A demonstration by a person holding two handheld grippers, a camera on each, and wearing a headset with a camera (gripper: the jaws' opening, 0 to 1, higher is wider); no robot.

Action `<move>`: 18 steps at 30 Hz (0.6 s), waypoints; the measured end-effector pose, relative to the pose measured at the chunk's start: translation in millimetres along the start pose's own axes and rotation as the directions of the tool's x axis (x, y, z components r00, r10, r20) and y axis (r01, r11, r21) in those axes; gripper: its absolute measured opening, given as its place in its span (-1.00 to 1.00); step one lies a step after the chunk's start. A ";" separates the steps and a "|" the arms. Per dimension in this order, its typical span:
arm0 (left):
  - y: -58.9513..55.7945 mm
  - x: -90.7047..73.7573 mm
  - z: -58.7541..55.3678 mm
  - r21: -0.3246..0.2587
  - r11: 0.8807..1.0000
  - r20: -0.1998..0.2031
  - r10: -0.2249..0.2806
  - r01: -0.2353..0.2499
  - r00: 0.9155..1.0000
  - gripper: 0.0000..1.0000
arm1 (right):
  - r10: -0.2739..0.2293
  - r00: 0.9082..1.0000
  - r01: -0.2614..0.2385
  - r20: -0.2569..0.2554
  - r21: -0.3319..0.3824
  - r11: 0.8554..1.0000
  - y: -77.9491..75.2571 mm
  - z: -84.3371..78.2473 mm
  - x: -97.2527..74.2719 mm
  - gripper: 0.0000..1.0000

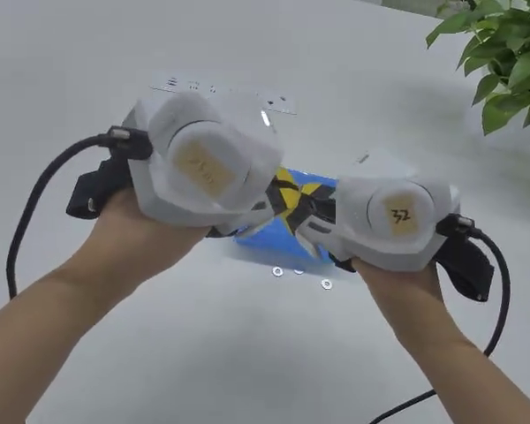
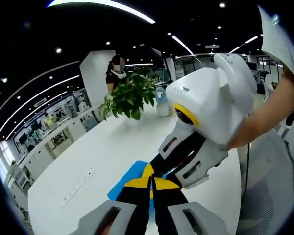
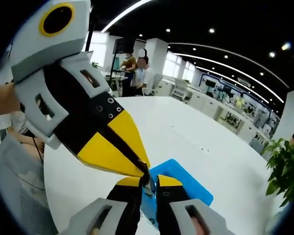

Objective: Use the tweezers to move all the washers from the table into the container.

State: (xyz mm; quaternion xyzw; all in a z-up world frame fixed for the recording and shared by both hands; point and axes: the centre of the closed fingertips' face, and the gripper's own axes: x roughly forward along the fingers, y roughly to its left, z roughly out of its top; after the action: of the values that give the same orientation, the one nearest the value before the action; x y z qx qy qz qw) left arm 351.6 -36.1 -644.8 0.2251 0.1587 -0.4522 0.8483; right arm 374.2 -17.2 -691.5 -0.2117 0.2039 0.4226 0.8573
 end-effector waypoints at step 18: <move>-25.1 16.4 -44.7 -0.072 0.996 -0.074 -0.060 0.055 0.995 -1.00 | 0.080 0.995 -0.069 -0.055 0.173 0.982 24.2 -53.2 17.8 -0.80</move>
State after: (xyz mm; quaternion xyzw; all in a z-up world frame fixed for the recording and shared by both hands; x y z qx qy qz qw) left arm 336.4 -36.3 -696.4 0.2077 0.2132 -0.4616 0.8357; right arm 355.5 -20.9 -749.5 -0.1423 0.2737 0.4286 0.8492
